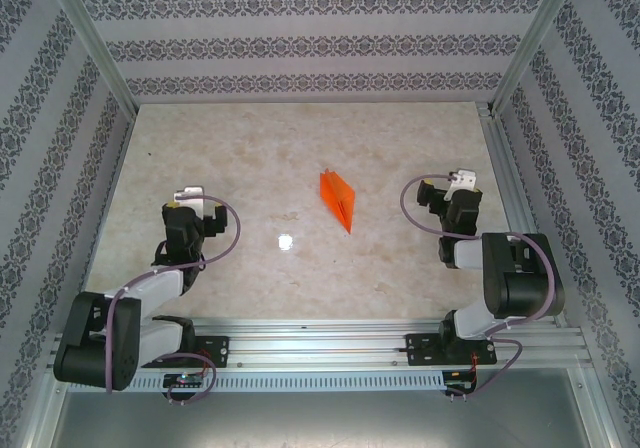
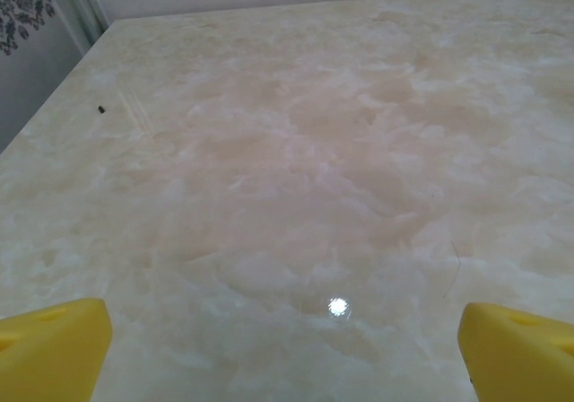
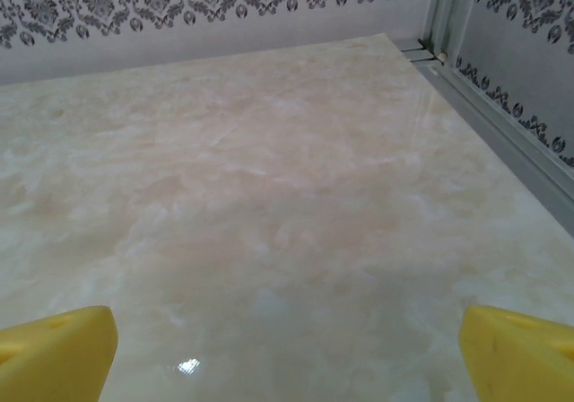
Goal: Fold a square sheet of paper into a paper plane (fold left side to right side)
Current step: Reset both arms
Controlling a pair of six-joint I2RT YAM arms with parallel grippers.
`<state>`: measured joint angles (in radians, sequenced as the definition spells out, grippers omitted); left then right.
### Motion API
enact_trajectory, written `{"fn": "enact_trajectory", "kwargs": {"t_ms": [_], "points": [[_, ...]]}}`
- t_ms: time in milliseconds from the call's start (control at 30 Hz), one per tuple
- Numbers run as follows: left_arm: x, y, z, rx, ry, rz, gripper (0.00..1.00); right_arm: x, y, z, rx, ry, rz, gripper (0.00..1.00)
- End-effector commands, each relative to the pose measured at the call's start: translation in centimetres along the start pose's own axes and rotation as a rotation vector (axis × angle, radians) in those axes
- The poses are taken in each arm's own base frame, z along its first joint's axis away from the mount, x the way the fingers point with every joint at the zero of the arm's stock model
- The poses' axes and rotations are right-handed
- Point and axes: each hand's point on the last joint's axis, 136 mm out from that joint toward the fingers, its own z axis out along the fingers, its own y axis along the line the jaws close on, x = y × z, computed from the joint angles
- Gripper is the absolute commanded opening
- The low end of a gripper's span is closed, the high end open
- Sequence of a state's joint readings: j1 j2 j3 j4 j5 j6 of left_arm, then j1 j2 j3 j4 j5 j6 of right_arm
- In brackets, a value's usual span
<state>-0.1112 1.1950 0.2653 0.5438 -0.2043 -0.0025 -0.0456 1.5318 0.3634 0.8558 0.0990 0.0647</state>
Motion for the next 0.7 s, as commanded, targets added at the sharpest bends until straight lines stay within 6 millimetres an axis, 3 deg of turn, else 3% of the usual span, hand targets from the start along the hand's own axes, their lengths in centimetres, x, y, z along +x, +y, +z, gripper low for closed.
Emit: {"fn": "enact_trajectory", "kwargs": {"t_ms": [0,100,267,400,667], "points": [[-3.7,-0.9,0.7,0.076,-0.148,0.019,1.0,-3.0,0.8,-0.3,-0.036,-0.135,-0.013,0.98],[-4.2,-1.4,1.6,0.11,-0.172,0.014,1.0,-3.1,0.8,-0.3,-0.036,-0.137,-0.013,0.98],[-2.0,-2.4,3.9,0.154,-0.153,0.011,1.0,-3.0,0.9,-0.4,-0.035,-0.138,-0.015,0.98],[-2.0,-2.2,5.8,0.132,-0.074,0.006,1.0,-3.0,1.1,-0.4,-0.046,-0.135,-0.021,0.98],[-1.9,-2.0,5.8,0.12,-0.069,0.004,1.0,-3.0,1.5,-0.3,-0.067,-0.128,-0.033,0.98]]}}
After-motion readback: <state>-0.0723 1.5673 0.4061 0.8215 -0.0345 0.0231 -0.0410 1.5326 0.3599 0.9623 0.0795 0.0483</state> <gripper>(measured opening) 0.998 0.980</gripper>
